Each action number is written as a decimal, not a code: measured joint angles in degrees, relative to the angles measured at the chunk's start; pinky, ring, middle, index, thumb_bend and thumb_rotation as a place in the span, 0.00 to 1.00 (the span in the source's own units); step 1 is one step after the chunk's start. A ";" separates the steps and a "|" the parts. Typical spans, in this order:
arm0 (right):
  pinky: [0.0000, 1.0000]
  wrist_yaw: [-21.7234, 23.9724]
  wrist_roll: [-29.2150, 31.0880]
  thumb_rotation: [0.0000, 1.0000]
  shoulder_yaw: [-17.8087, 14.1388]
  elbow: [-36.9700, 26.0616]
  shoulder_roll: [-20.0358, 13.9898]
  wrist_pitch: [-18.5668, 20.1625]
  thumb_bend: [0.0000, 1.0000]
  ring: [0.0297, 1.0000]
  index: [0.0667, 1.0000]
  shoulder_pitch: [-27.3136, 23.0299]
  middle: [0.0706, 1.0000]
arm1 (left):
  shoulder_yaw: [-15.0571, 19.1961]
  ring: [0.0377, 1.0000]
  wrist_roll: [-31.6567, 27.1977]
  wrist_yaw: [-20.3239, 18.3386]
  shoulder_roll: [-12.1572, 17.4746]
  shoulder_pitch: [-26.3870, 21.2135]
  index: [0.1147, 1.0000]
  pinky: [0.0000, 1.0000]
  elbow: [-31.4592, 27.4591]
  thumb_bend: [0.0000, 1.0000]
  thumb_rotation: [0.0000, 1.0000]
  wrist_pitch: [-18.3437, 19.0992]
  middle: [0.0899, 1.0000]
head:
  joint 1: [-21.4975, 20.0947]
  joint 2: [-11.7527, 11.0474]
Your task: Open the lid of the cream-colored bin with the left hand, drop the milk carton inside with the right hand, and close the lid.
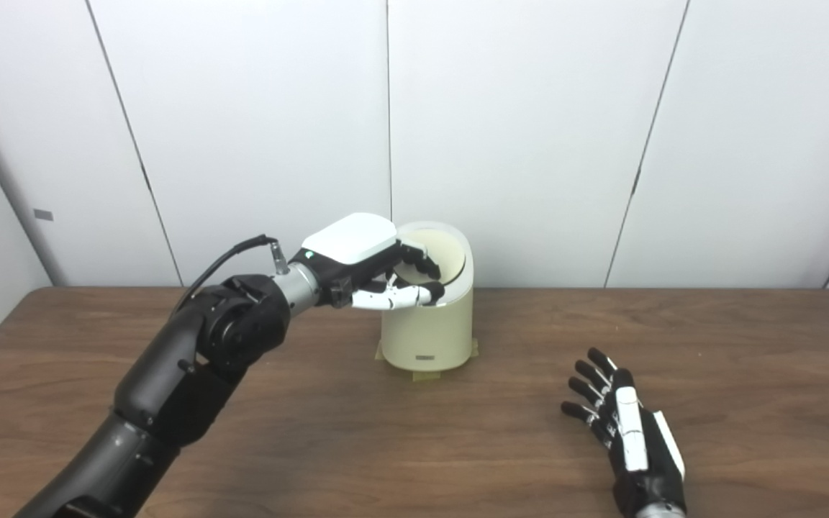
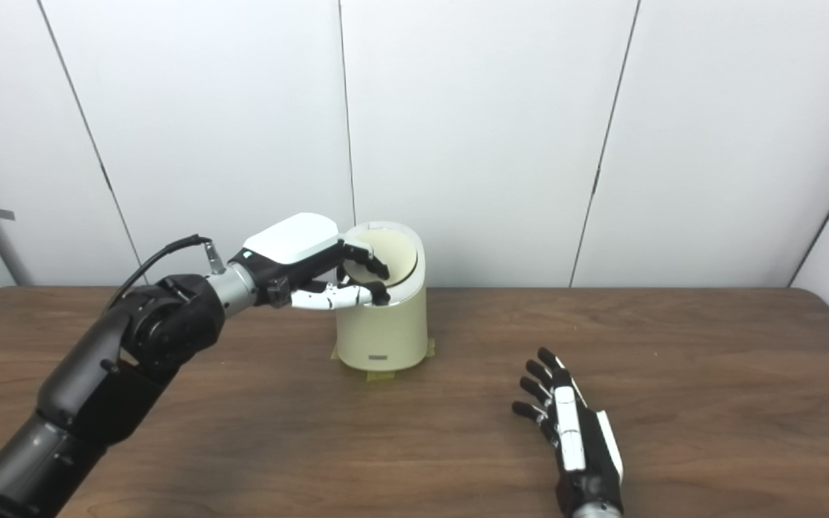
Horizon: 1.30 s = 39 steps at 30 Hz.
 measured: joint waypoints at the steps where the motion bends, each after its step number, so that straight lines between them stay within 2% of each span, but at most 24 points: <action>1: 0.72 0.00 0.01 0.98 0.00 -0.01 0.02 0.04 0.61 0.84 0.90 0.00 0.86 | 0.17 0.74 -0.11 0.13 -0.13 0.03 0.70 0.72 0.18 0.49 1.00 -0.11 0.73 | 0.00 0.17; 4: 0.72 0.00 0.00 0.98 0.05 -0.05 0.08 0.10 0.60 0.84 0.90 0.00 0.86 | 0.27 0.75 -0.08 0.11 -0.26 0.08 0.72 0.72 0.32 0.49 1.00 -0.10 0.74 | -0.09 0.44; 8: 0.72 0.00 -0.03 0.99 0.10 -0.08 0.07 0.17 0.59 0.84 0.90 0.02 0.86 | 0.04 0.81 1.00 -0.14 -0.26 0.38 0.76 0.77 0.06 0.51 1.00 0.26 0.79 | -0.44 0.79; 12: 0.72 -0.01 -0.07 0.98 0.15 -0.21 0.12 0.54 0.59 0.83 0.90 0.04 0.85 | -1.70 0.83 5.12 0.08 -0.10 0.30 0.80 0.83 -0.31 0.54 1.00 0.01 0.80 | -0.62 0.97; 13: 0.72 -0.02 -0.10 0.98 0.16 -0.28 0.13 0.76 0.59 0.84 0.90 0.03 0.85 | -2.18 0.83 5.95 0.10 0.00 0.21 0.80 0.84 -0.38 0.54 1.00 -0.12 0.80 | -0.62 0.97; 14: 0.72 -0.02 -0.14 0.99 0.16 -0.37 0.13 1.05 0.59 0.84 0.90 0.01 0.86 | -2.67 0.83 7.10 0.12 0.14 0.05 0.81 0.84 -0.47 0.55 1.00 -0.30 0.80 | -0.36 1.92; 22: 0.72 0.00 -0.06 0.99 0.10 -0.83 0.10 2.11 0.59 0.84 0.90 -0.06 0.86 | -5.57 0.82 13.60 0.32 0.65 -1.25 0.82 0.89 -1.00 0.57 1.00 -1.93 0.78 | 0.00 2.37; 30: 0.72 0.23 0.37 0.99 -0.16 -0.93 0.08 2.21 0.58 0.84 0.90 -0.03 0.86 | -6.53 0.80 15.68 -0.08 0.88 -1.38 0.83 0.88 -2.20 0.59 1.00 -2.14 0.76 | 0.09 2.20; 34: 0.72 0.29 0.43 0.98 -0.25 -0.93 0.05 2.19 0.59 0.84 0.90 -0.04 0.86 | -5.62 0.82 14.81 -0.16 0.80 -0.86 0.84 0.87 -2.71 0.55 1.00 -1.93 0.79 | -0.09 1.67; 37: 0.71 0.27 0.49 0.97 -0.46 -0.94 0.06 2.18 0.59 0.83 0.90 -0.06 0.85 | -3.25 0.82 12.19 0.12 0.28 0.68 0.82 0.85 -3.00 0.52 1.00 -1.71 0.80 | -0.09 1.49; 39: 0.70 0.26 0.57 0.97 -0.57 -0.96 0.07 2.19 0.58 0.83 0.90 -0.06 0.86 | -0.88 0.81 9.01 0.78 -0.59 2.12 0.80 0.79 -3.02 0.49 0.97 -1.25 0.79 | -0.09 1.49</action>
